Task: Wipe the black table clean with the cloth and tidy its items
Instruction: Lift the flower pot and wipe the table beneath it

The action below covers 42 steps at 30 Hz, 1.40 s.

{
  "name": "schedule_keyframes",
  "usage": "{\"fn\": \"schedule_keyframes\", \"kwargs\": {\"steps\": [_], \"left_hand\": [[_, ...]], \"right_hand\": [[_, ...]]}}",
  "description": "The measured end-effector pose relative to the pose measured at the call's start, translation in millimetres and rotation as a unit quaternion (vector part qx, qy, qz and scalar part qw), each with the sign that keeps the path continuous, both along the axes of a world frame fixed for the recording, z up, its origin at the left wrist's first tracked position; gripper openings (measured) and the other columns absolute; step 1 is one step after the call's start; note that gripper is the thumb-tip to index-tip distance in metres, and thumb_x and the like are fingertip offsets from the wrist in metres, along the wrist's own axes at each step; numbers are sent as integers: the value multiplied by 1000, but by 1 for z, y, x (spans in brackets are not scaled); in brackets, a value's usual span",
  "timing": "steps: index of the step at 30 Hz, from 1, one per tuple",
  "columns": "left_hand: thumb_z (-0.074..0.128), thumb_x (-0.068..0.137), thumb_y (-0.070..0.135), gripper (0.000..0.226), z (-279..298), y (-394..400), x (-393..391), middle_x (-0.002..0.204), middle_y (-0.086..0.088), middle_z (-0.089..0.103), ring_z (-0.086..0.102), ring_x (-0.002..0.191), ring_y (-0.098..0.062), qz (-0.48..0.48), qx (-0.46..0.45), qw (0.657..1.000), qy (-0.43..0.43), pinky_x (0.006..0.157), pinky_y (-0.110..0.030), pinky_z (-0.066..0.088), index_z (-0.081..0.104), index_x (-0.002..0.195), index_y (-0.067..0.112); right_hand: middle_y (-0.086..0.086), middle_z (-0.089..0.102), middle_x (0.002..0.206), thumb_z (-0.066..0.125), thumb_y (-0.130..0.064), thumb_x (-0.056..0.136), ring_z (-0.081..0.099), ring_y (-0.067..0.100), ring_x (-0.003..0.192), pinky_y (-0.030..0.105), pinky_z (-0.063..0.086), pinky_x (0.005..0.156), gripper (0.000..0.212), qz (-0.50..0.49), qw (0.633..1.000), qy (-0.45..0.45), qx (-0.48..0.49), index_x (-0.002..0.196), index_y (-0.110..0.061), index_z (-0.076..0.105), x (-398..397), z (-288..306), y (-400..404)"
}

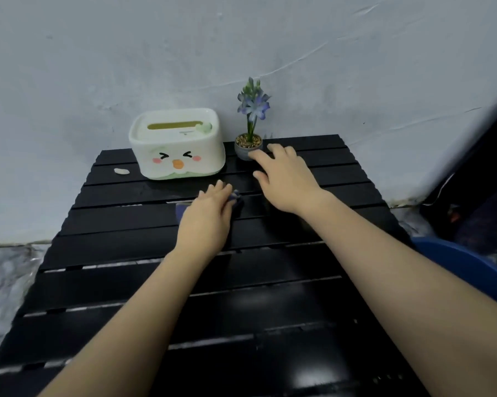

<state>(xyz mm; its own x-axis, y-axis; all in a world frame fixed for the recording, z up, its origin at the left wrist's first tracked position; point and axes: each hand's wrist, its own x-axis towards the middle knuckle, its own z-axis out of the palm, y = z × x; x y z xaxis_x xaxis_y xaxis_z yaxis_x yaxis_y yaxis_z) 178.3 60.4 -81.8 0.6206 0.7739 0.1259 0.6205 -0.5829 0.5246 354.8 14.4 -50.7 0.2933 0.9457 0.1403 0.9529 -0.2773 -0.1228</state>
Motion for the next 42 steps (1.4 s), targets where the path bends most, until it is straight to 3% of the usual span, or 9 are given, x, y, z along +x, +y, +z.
{"fn": "schedule_keyframes", "kwargs": {"steps": [6, 13, 18, 23, 26, 28, 33, 38, 42], "left_hand": [[61, 97, 17, 39, -8, 11, -13, 143, 2, 55, 42, 140, -9, -136, -47, 985, -89, 120, -33, 30, 60, 135, 19], [61, 95, 22, 41, -13, 12, -14, 145, 10, 52, 38, 140, 2, -154, -32, 982, -100, 120, -23, 26, 59, 136, 25], [63, 94, 20, 39, -8, 12, -9, 136, 11, 61, 46, 132, 4, -117, -50, 985, -116, 115, -21, 33, 62, 133, 24], [62, 95, 21, 30, 14, 16, 26, 111, 10, 73, 66, 107, -10, 56, 15, 974, -221, 93, -17, 45, 67, 124, 19], [50, 100, 22, 33, 5, 7, 60, 127, -3, 65, 61, 116, -27, 90, 53, 990, -90, 93, -37, 48, 58, 131, 17], [45, 101, 16, 36, -10, 2, 81, 140, -10, 54, 54, 124, -29, 77, 100, 992, 14, 93, -37, 46, 50, 136, 11], [45, 98, 9, 27, -15, 23, 134, 124, -10, 56, 56, 112, -28, 98, 144, 981, 80, 78, -33, 42, 51, 124, 8], [48, 100, 20, 26, -3, 46, 186, 115, -8, 68, 60, 109, -29, 52, 64, 996, 26, 77, -34, 38, 66, 118, 21], [57, 93, 30, 21, 4, 27, 199, 97, 6, 75, 68, 95, -20, -138, -9, 989, -58, 82, -32, 52, 74, 105, 31]], "right_hand": [[17, 46, 137, 48, -46, 98, 45, 39, 121, 49, 43, 99, 50, 20, 998, 53, 2, 145, -34, 38, 22, -7, 61], [13, 48, 122, 61, -29, 94, 53, 33, 113, 44, 45, 103, 37, 36, 977, 205, 45, 129, -26, 51, 33, -11, 87], [8, 45, 119, 62, -27, 95, 54, 22, 109, 29, 43, 102, 34, 37, 962, 239, 127, 128, -24, 56, 36, 1, 70], [9, 41, 120, 62, -26, 94, 50, 16, 105, 1, 39, 86, 33, 36, 959, 219, 176, 126, -27, 56, 67, 30, 26], [6, 44, 122, 62, -25, 93, 49, 11, 109, 6, 37, 91, 31, 30, 959, 217, 178, 123, -29, 58, 85, 34, 3], [3, 50, 121, 62, -23, 92, 50, 9, 108, 5, 36, 88, 29, 29, 960, 217, 176, 121, -30, 59, 95, 31, -7], [2, 51, 119, 64, -21, 91, 51, 9, 107, 4, 36, 87, 30, 35, 957, 219, 186, 119, -29, 61, 114, 22, -21], [2, 47, 120, 65, -20, 91, 50, -2, 107, 4, 37, 88, 31, 40, 952, 218, 210, 120, -28, 61, 128, 24, -29], [3, 47, 120, 65, -17, 90, 52, 3, 108, 6, 43, 88, 32, 37, 948, 218, 229, 120, -28, 61, 136, 32, -35]]}}
